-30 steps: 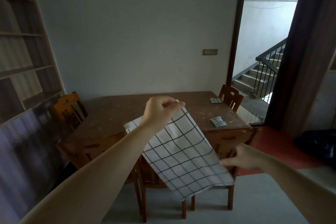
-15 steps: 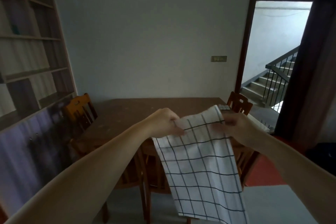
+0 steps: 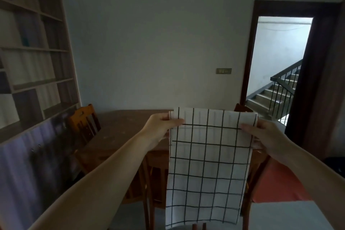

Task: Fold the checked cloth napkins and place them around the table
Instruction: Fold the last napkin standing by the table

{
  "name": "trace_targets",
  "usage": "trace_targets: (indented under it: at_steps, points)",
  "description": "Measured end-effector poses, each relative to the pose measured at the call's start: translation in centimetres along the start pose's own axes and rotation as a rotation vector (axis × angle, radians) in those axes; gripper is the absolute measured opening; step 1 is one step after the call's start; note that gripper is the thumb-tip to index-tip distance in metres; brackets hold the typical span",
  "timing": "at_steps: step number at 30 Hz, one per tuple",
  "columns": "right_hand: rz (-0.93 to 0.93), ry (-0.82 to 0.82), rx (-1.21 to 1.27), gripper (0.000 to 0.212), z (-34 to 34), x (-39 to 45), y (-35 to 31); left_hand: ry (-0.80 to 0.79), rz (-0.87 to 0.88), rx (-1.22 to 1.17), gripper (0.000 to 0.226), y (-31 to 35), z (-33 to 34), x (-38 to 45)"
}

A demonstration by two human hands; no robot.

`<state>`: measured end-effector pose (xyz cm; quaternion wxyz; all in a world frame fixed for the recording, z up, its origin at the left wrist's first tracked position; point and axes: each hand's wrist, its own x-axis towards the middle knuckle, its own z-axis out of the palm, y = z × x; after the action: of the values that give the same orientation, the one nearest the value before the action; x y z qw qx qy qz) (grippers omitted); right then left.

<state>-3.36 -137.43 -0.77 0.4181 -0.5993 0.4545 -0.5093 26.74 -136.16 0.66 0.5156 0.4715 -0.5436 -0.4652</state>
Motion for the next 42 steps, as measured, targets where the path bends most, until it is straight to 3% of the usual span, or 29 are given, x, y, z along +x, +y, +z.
trace_targets:
  at_steps: [4, 7, 28, 32, 42]
  points:
    - [0.021, 0.064, 0.138, 0.01, 0.8, -0.1, -1.2, -0.009, 0.022, -0.248, 0.012, 0.5, 0.8, -1.1]
    - [0.018, 0.084, 0.158, 0.007, 1.2, -0.6, -1.8, -0.017, 0.052, -0.282, 0.014, 0.7, 0.8, -1.6]
    - [-0.037, 0.176, -0.014, 0.02, 2.5, -3.4, -3.5, 0.038, 0.105, -0.133, 0.02, 0.9, -1.0, -3.8]
    - [-0.084, 0.156, -0.044, 0.013, 2.7, -3.7, -4.1, 0.002, 0.112, -0.089, 0.021, 0.7, -1.7, -3.8]
    - [-0.316, -0.088, -0.338, 0.028, 5.6, -3.9, -7.3, -0.361, 0.28, 0.822, 0.041, 8.8, 0.3, -4.0]
